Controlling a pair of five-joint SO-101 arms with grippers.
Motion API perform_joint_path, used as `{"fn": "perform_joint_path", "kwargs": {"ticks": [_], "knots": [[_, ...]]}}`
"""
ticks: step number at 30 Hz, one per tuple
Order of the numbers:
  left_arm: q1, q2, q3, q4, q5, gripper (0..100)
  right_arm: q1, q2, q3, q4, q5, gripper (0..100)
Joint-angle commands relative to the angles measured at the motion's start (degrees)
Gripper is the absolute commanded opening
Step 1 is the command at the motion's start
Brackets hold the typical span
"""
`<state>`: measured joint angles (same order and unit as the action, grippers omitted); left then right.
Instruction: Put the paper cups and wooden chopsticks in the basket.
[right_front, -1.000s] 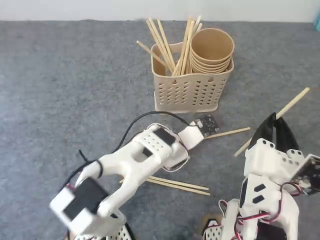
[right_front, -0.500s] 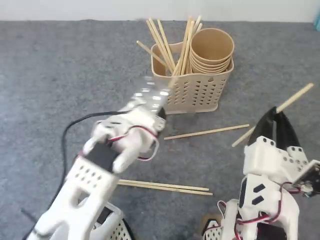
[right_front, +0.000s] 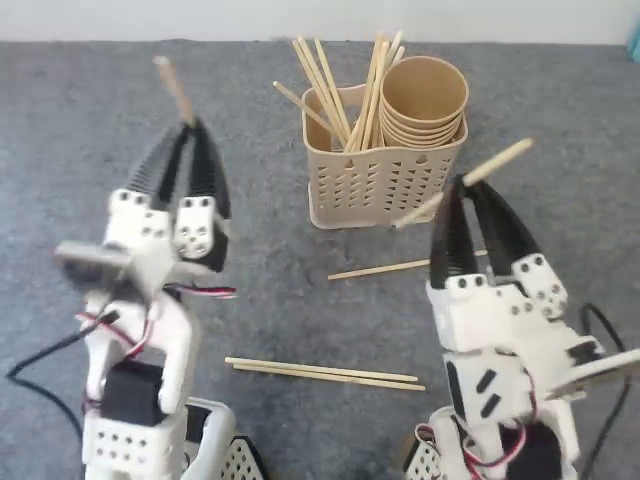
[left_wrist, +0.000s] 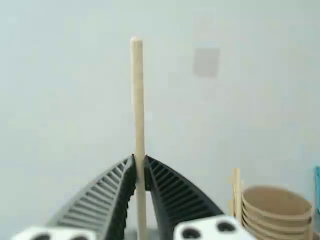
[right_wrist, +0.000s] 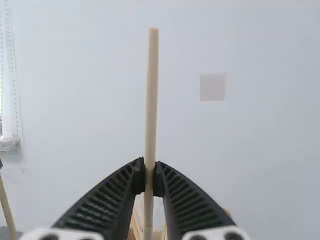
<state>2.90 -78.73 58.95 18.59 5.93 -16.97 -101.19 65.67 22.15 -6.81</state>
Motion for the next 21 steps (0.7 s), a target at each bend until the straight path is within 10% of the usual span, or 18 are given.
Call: {"fn": "perform_joint_path", "kwargs": {"ticks": [1,9,21], "knots": [[-2.11,-1.93,-0.40,-9.76,0.79,1,-3.56,3.38,3.08,-15.08,8.09,0.9],[-2.73,-2.37,-0.84,-16.97,0.79,1,-5.85,28.44,-2.02,-35.82,16.79,0.9],[-23.82,-2.37,-0.75,-9.93,15.30,1,-4.88,65.54,-22.59,-47.52,16.62,0.9]]}}
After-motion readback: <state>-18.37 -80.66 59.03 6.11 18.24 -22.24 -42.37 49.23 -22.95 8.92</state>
